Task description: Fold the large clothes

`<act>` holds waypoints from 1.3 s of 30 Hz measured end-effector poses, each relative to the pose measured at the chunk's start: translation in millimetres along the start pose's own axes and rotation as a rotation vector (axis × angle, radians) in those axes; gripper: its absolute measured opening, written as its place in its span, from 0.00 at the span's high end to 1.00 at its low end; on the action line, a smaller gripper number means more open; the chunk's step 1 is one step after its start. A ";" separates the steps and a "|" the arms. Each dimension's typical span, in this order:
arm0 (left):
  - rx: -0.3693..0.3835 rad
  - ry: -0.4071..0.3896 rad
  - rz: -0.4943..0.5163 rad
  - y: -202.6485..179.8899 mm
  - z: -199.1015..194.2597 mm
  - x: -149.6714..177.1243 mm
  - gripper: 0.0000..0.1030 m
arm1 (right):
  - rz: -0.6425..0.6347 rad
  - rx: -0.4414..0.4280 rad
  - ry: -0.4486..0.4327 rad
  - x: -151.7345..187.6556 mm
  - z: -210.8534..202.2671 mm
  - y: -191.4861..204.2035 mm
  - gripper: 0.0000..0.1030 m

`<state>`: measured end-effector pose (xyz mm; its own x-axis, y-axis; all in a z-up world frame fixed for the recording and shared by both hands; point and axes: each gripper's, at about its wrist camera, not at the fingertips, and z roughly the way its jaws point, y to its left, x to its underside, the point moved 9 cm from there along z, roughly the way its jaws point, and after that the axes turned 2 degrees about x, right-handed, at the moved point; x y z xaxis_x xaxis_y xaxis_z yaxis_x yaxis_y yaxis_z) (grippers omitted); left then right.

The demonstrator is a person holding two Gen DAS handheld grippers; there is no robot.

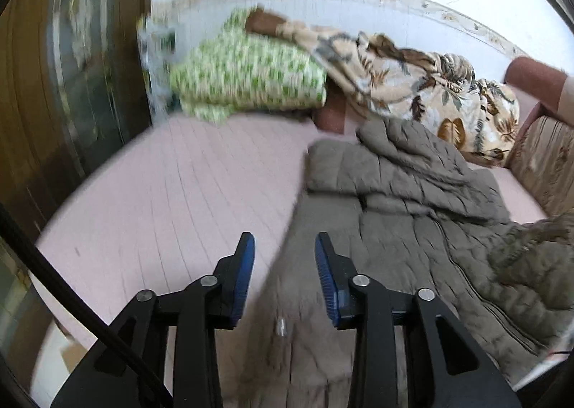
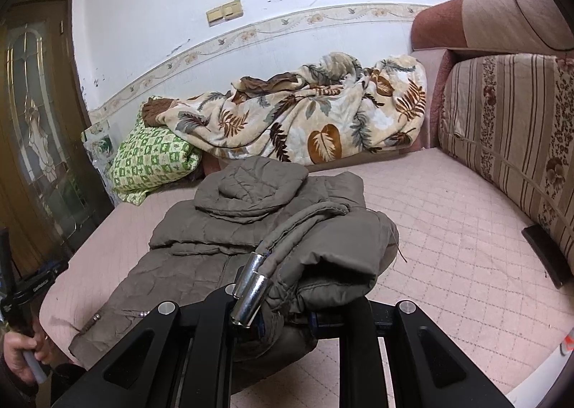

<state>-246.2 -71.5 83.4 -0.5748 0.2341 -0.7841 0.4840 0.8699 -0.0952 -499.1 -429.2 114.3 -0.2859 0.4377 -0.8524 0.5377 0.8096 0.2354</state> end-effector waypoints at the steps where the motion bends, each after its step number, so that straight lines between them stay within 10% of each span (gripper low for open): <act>1: 0.032 0.036 -0.033 5.1 0.8 7.4 0.50 | -0.002 -0.001 0.000 -0.5 0.1 0.7 0.83; 10: 0.175 0.314 -0.371 45.4 10.6 104.0 0.33 | 0.004 -0.005 0.000 -3.6 0.0 1.4 0.83; 20: 0.374 0.364 -0.539 30.2 27.4 153.8 0.33 | 0.000 -0.012 -0.006 -8.1 0.0 4.9 0.83; 23: 0.425 0.340 -0.526 11.4 30.4 153.5 0.36 | 0.000 -0.011 -0.005 -7.7 0.1 5.0 0.83; 28: 0.338 0.239 -0.383 -1.1 27.9 134.5 0.80 | -0.003 -0.013 0.000 -4.3 0.8 5.4 0.83; 39: 0.208 -0.050 -0.020 -33.6 -1.3 16.9 0.84 | -0.013 0.007 -0.014 -10.5 -2.7 -1.9 0.83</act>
<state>-273.0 -96.2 74.1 -0.5551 0.1913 -0.8095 0.6016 0.7644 -0.2319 -499.2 -434.3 124.1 -0.2817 0.4214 -0.8620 0.5395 0.8125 0.2209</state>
